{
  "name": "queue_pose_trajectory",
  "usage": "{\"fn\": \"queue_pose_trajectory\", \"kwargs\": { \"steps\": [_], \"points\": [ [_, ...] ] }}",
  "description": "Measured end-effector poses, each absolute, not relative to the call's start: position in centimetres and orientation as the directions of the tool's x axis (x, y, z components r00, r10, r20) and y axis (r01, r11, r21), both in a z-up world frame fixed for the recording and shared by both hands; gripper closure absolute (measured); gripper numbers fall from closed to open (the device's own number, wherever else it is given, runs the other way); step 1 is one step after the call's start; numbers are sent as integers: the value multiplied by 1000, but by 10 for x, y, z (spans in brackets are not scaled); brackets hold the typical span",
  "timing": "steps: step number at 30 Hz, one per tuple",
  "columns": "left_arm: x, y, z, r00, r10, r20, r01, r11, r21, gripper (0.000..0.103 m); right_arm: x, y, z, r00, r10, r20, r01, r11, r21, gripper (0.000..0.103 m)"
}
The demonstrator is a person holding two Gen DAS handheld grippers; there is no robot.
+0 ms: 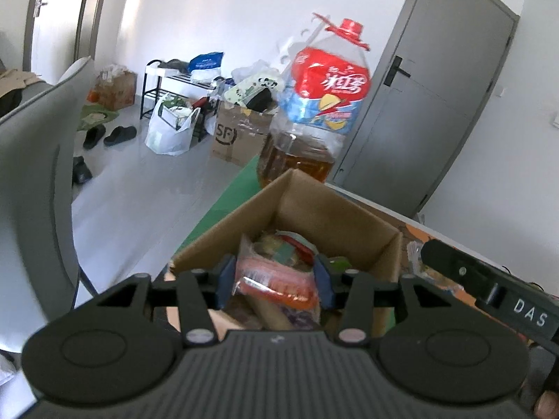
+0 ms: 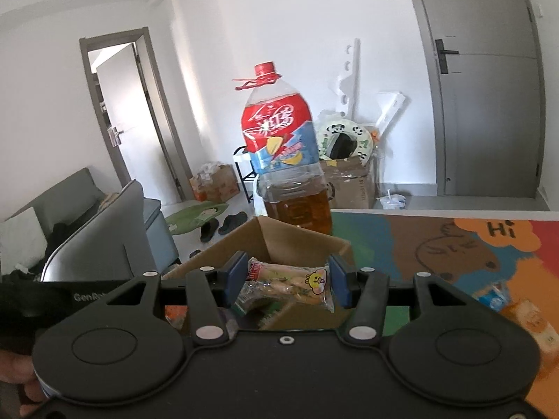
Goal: Organize snacks
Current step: 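Carry both snacks into the cardboard box and open both tools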
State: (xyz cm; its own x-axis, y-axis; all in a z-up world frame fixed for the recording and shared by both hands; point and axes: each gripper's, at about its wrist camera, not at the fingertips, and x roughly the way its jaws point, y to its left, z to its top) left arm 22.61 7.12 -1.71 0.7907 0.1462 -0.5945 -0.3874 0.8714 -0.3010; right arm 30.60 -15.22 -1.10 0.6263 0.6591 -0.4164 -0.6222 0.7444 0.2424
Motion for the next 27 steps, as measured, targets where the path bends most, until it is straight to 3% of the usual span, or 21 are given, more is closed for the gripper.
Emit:
{"fn": "queue_pose_trajectory", "kwargs": {
  "steps": [4, 16, 25, 27],
  "points": [
    [222, 87, -21, 796, 130, -591, -397, 849, -348, 37, 308, -135, -13, 619, 657, -430, -630, 742, 227, 52],
    [209, 99, -20, 811, 159, -563, -402, 850, -340, 32, 315, -101, -13, 607, 654, -451, -634, 741, 220, 50],
    [197, 104, -22, 804, 219, -553, -446, 837, -318, 21, 302, -104, -17, 635, 637, -436, -618, 758, 207, 5],
    [193, 101, -22, 809, 211, -548, -440, 836, -327, 19, 301, -110, -18, 652, 627, -426, -609, 768, 198, 0]
  ]
}}
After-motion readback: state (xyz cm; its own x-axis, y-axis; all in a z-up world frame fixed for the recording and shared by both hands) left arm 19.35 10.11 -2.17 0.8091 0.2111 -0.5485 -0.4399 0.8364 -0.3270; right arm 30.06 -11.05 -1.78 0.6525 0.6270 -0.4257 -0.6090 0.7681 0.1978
